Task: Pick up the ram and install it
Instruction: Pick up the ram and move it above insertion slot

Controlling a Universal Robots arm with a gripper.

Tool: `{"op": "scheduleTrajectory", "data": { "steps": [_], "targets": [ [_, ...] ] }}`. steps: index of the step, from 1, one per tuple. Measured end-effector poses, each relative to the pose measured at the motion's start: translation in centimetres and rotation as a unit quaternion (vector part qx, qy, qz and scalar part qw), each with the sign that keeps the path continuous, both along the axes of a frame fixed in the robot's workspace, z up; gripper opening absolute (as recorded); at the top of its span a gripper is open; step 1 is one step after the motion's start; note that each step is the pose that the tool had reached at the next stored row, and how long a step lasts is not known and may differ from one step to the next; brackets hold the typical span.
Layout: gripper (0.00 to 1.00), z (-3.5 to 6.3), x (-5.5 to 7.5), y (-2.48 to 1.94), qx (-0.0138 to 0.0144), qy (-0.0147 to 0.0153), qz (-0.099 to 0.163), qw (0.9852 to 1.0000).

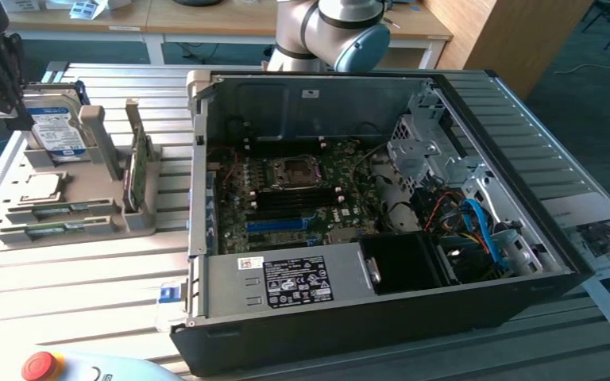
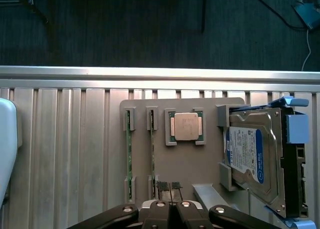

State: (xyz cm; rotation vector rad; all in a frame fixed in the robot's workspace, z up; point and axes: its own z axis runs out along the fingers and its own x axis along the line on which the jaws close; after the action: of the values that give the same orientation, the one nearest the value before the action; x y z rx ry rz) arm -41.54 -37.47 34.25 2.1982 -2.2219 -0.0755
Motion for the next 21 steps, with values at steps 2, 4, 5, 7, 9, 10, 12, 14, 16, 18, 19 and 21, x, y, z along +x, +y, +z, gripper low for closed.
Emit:
{"op": "scheduleTrajectory", "data": {
  "steps": [2,4,5,7,9,10,12,14,16,18,19,21],
  "targets": [
    [0.10,-0.05,0.0,0.00,0.0000,-0.0001,0.000,1.0000],
    [0.10,-0.11,0.0,0.00,0.0000,0.0000,0.000,1.0000],
    [0.10,-0.16,0.0,0.00,0.0000,0.0000,0.000,1.0000],
    [0.10,-0.25,0.0,0.00,0.0000,0.0000,0.000,1.0000],
    [0.10,-0.36,0.0,0.00,0.0000,0.0000,0.000,1.0000],
    [0.10,-0.42,0.0,0.00,0.0000,0.0000,0.000,1.0000],
    [0.10,-0.55,0.0,0.00,0.0000,0.0000,0.000,1.0000],
    [0.10,-0.71,0.0,0.00,0.0000,0.0000,0.000,1.0000],
    [0.10,-0.87,0.0,0.00,0.0000,0.0000,0.000,1.0000],
    [0.10,-1.00,0.0,0.00,0.0000,0.0000,0.000,1.0000],
    [0.10,-1.07,0.0,0.00,0.0000,0.0000,0.000,1.0000],
    [0.10,-1.19,0.0,0.00,0.0000,0.0000,0.000,1.0000]
  ]
}}
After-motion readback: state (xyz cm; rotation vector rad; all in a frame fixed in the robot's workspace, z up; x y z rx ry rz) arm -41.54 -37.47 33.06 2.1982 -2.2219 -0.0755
